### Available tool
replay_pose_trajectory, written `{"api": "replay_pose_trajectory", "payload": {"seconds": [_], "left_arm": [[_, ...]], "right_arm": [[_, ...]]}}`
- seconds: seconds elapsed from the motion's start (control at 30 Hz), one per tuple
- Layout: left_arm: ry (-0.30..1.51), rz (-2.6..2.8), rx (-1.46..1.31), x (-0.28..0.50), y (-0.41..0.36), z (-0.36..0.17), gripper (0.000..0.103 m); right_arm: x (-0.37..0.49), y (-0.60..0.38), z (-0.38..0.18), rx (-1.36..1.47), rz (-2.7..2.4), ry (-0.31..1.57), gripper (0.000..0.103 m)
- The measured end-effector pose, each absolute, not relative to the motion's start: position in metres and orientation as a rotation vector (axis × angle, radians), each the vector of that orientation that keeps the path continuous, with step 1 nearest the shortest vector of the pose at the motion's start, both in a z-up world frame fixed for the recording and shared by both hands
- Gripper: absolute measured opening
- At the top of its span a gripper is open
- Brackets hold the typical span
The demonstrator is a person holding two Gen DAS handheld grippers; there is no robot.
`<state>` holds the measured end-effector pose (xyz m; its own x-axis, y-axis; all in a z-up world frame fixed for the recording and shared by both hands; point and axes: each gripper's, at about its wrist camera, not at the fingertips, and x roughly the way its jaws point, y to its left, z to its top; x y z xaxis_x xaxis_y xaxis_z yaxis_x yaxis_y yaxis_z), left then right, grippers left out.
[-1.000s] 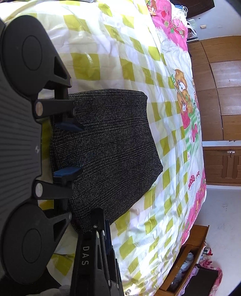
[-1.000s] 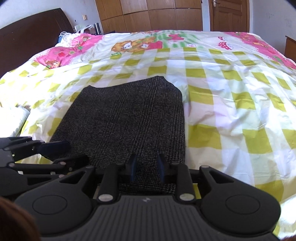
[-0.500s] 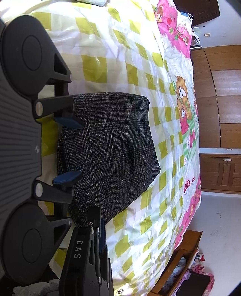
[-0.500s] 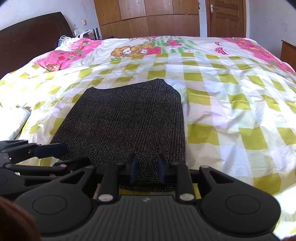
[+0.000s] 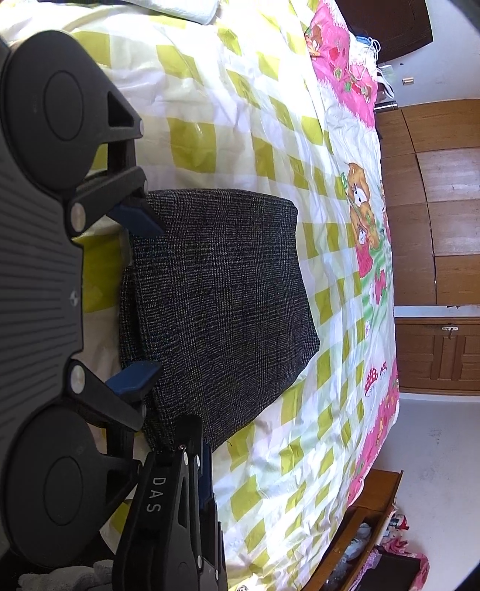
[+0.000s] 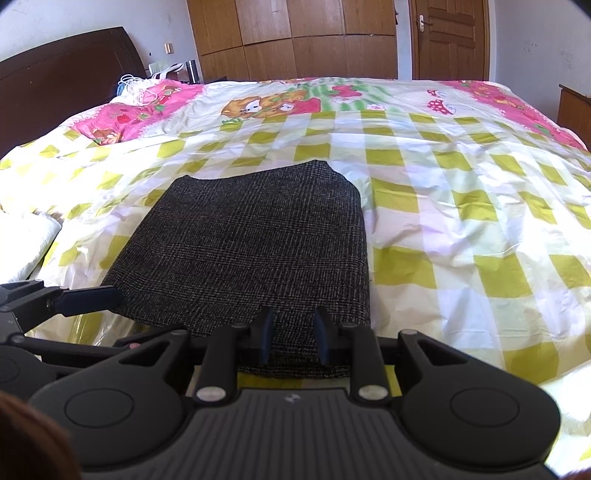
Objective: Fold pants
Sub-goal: 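Lay the folded trousers flat and open both tools, then withdraw both open tools from the folded trouser stack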
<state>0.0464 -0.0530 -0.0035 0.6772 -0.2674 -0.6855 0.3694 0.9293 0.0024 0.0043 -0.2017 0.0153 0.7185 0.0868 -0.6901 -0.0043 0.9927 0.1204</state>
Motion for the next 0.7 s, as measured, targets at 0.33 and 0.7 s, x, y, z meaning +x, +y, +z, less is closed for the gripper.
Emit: {"api": "replay_pose_trajectory", "payload": {"seconds": [0.33,0.7], "left_arm": [[0.733,-0.295,0.155,0.0429,-0.0504,-0.0033,0.097],[0.756,-0.263,0.126,0.0458,-0.0463,-0.0049,0.103]], "right_arm": [[0.0032,-0.1996,0.0135,0.111,0.055,0.768,0.026],[0.0019,-0.1981,0.0128,0.101,0.058,0.767,0.026]]}}
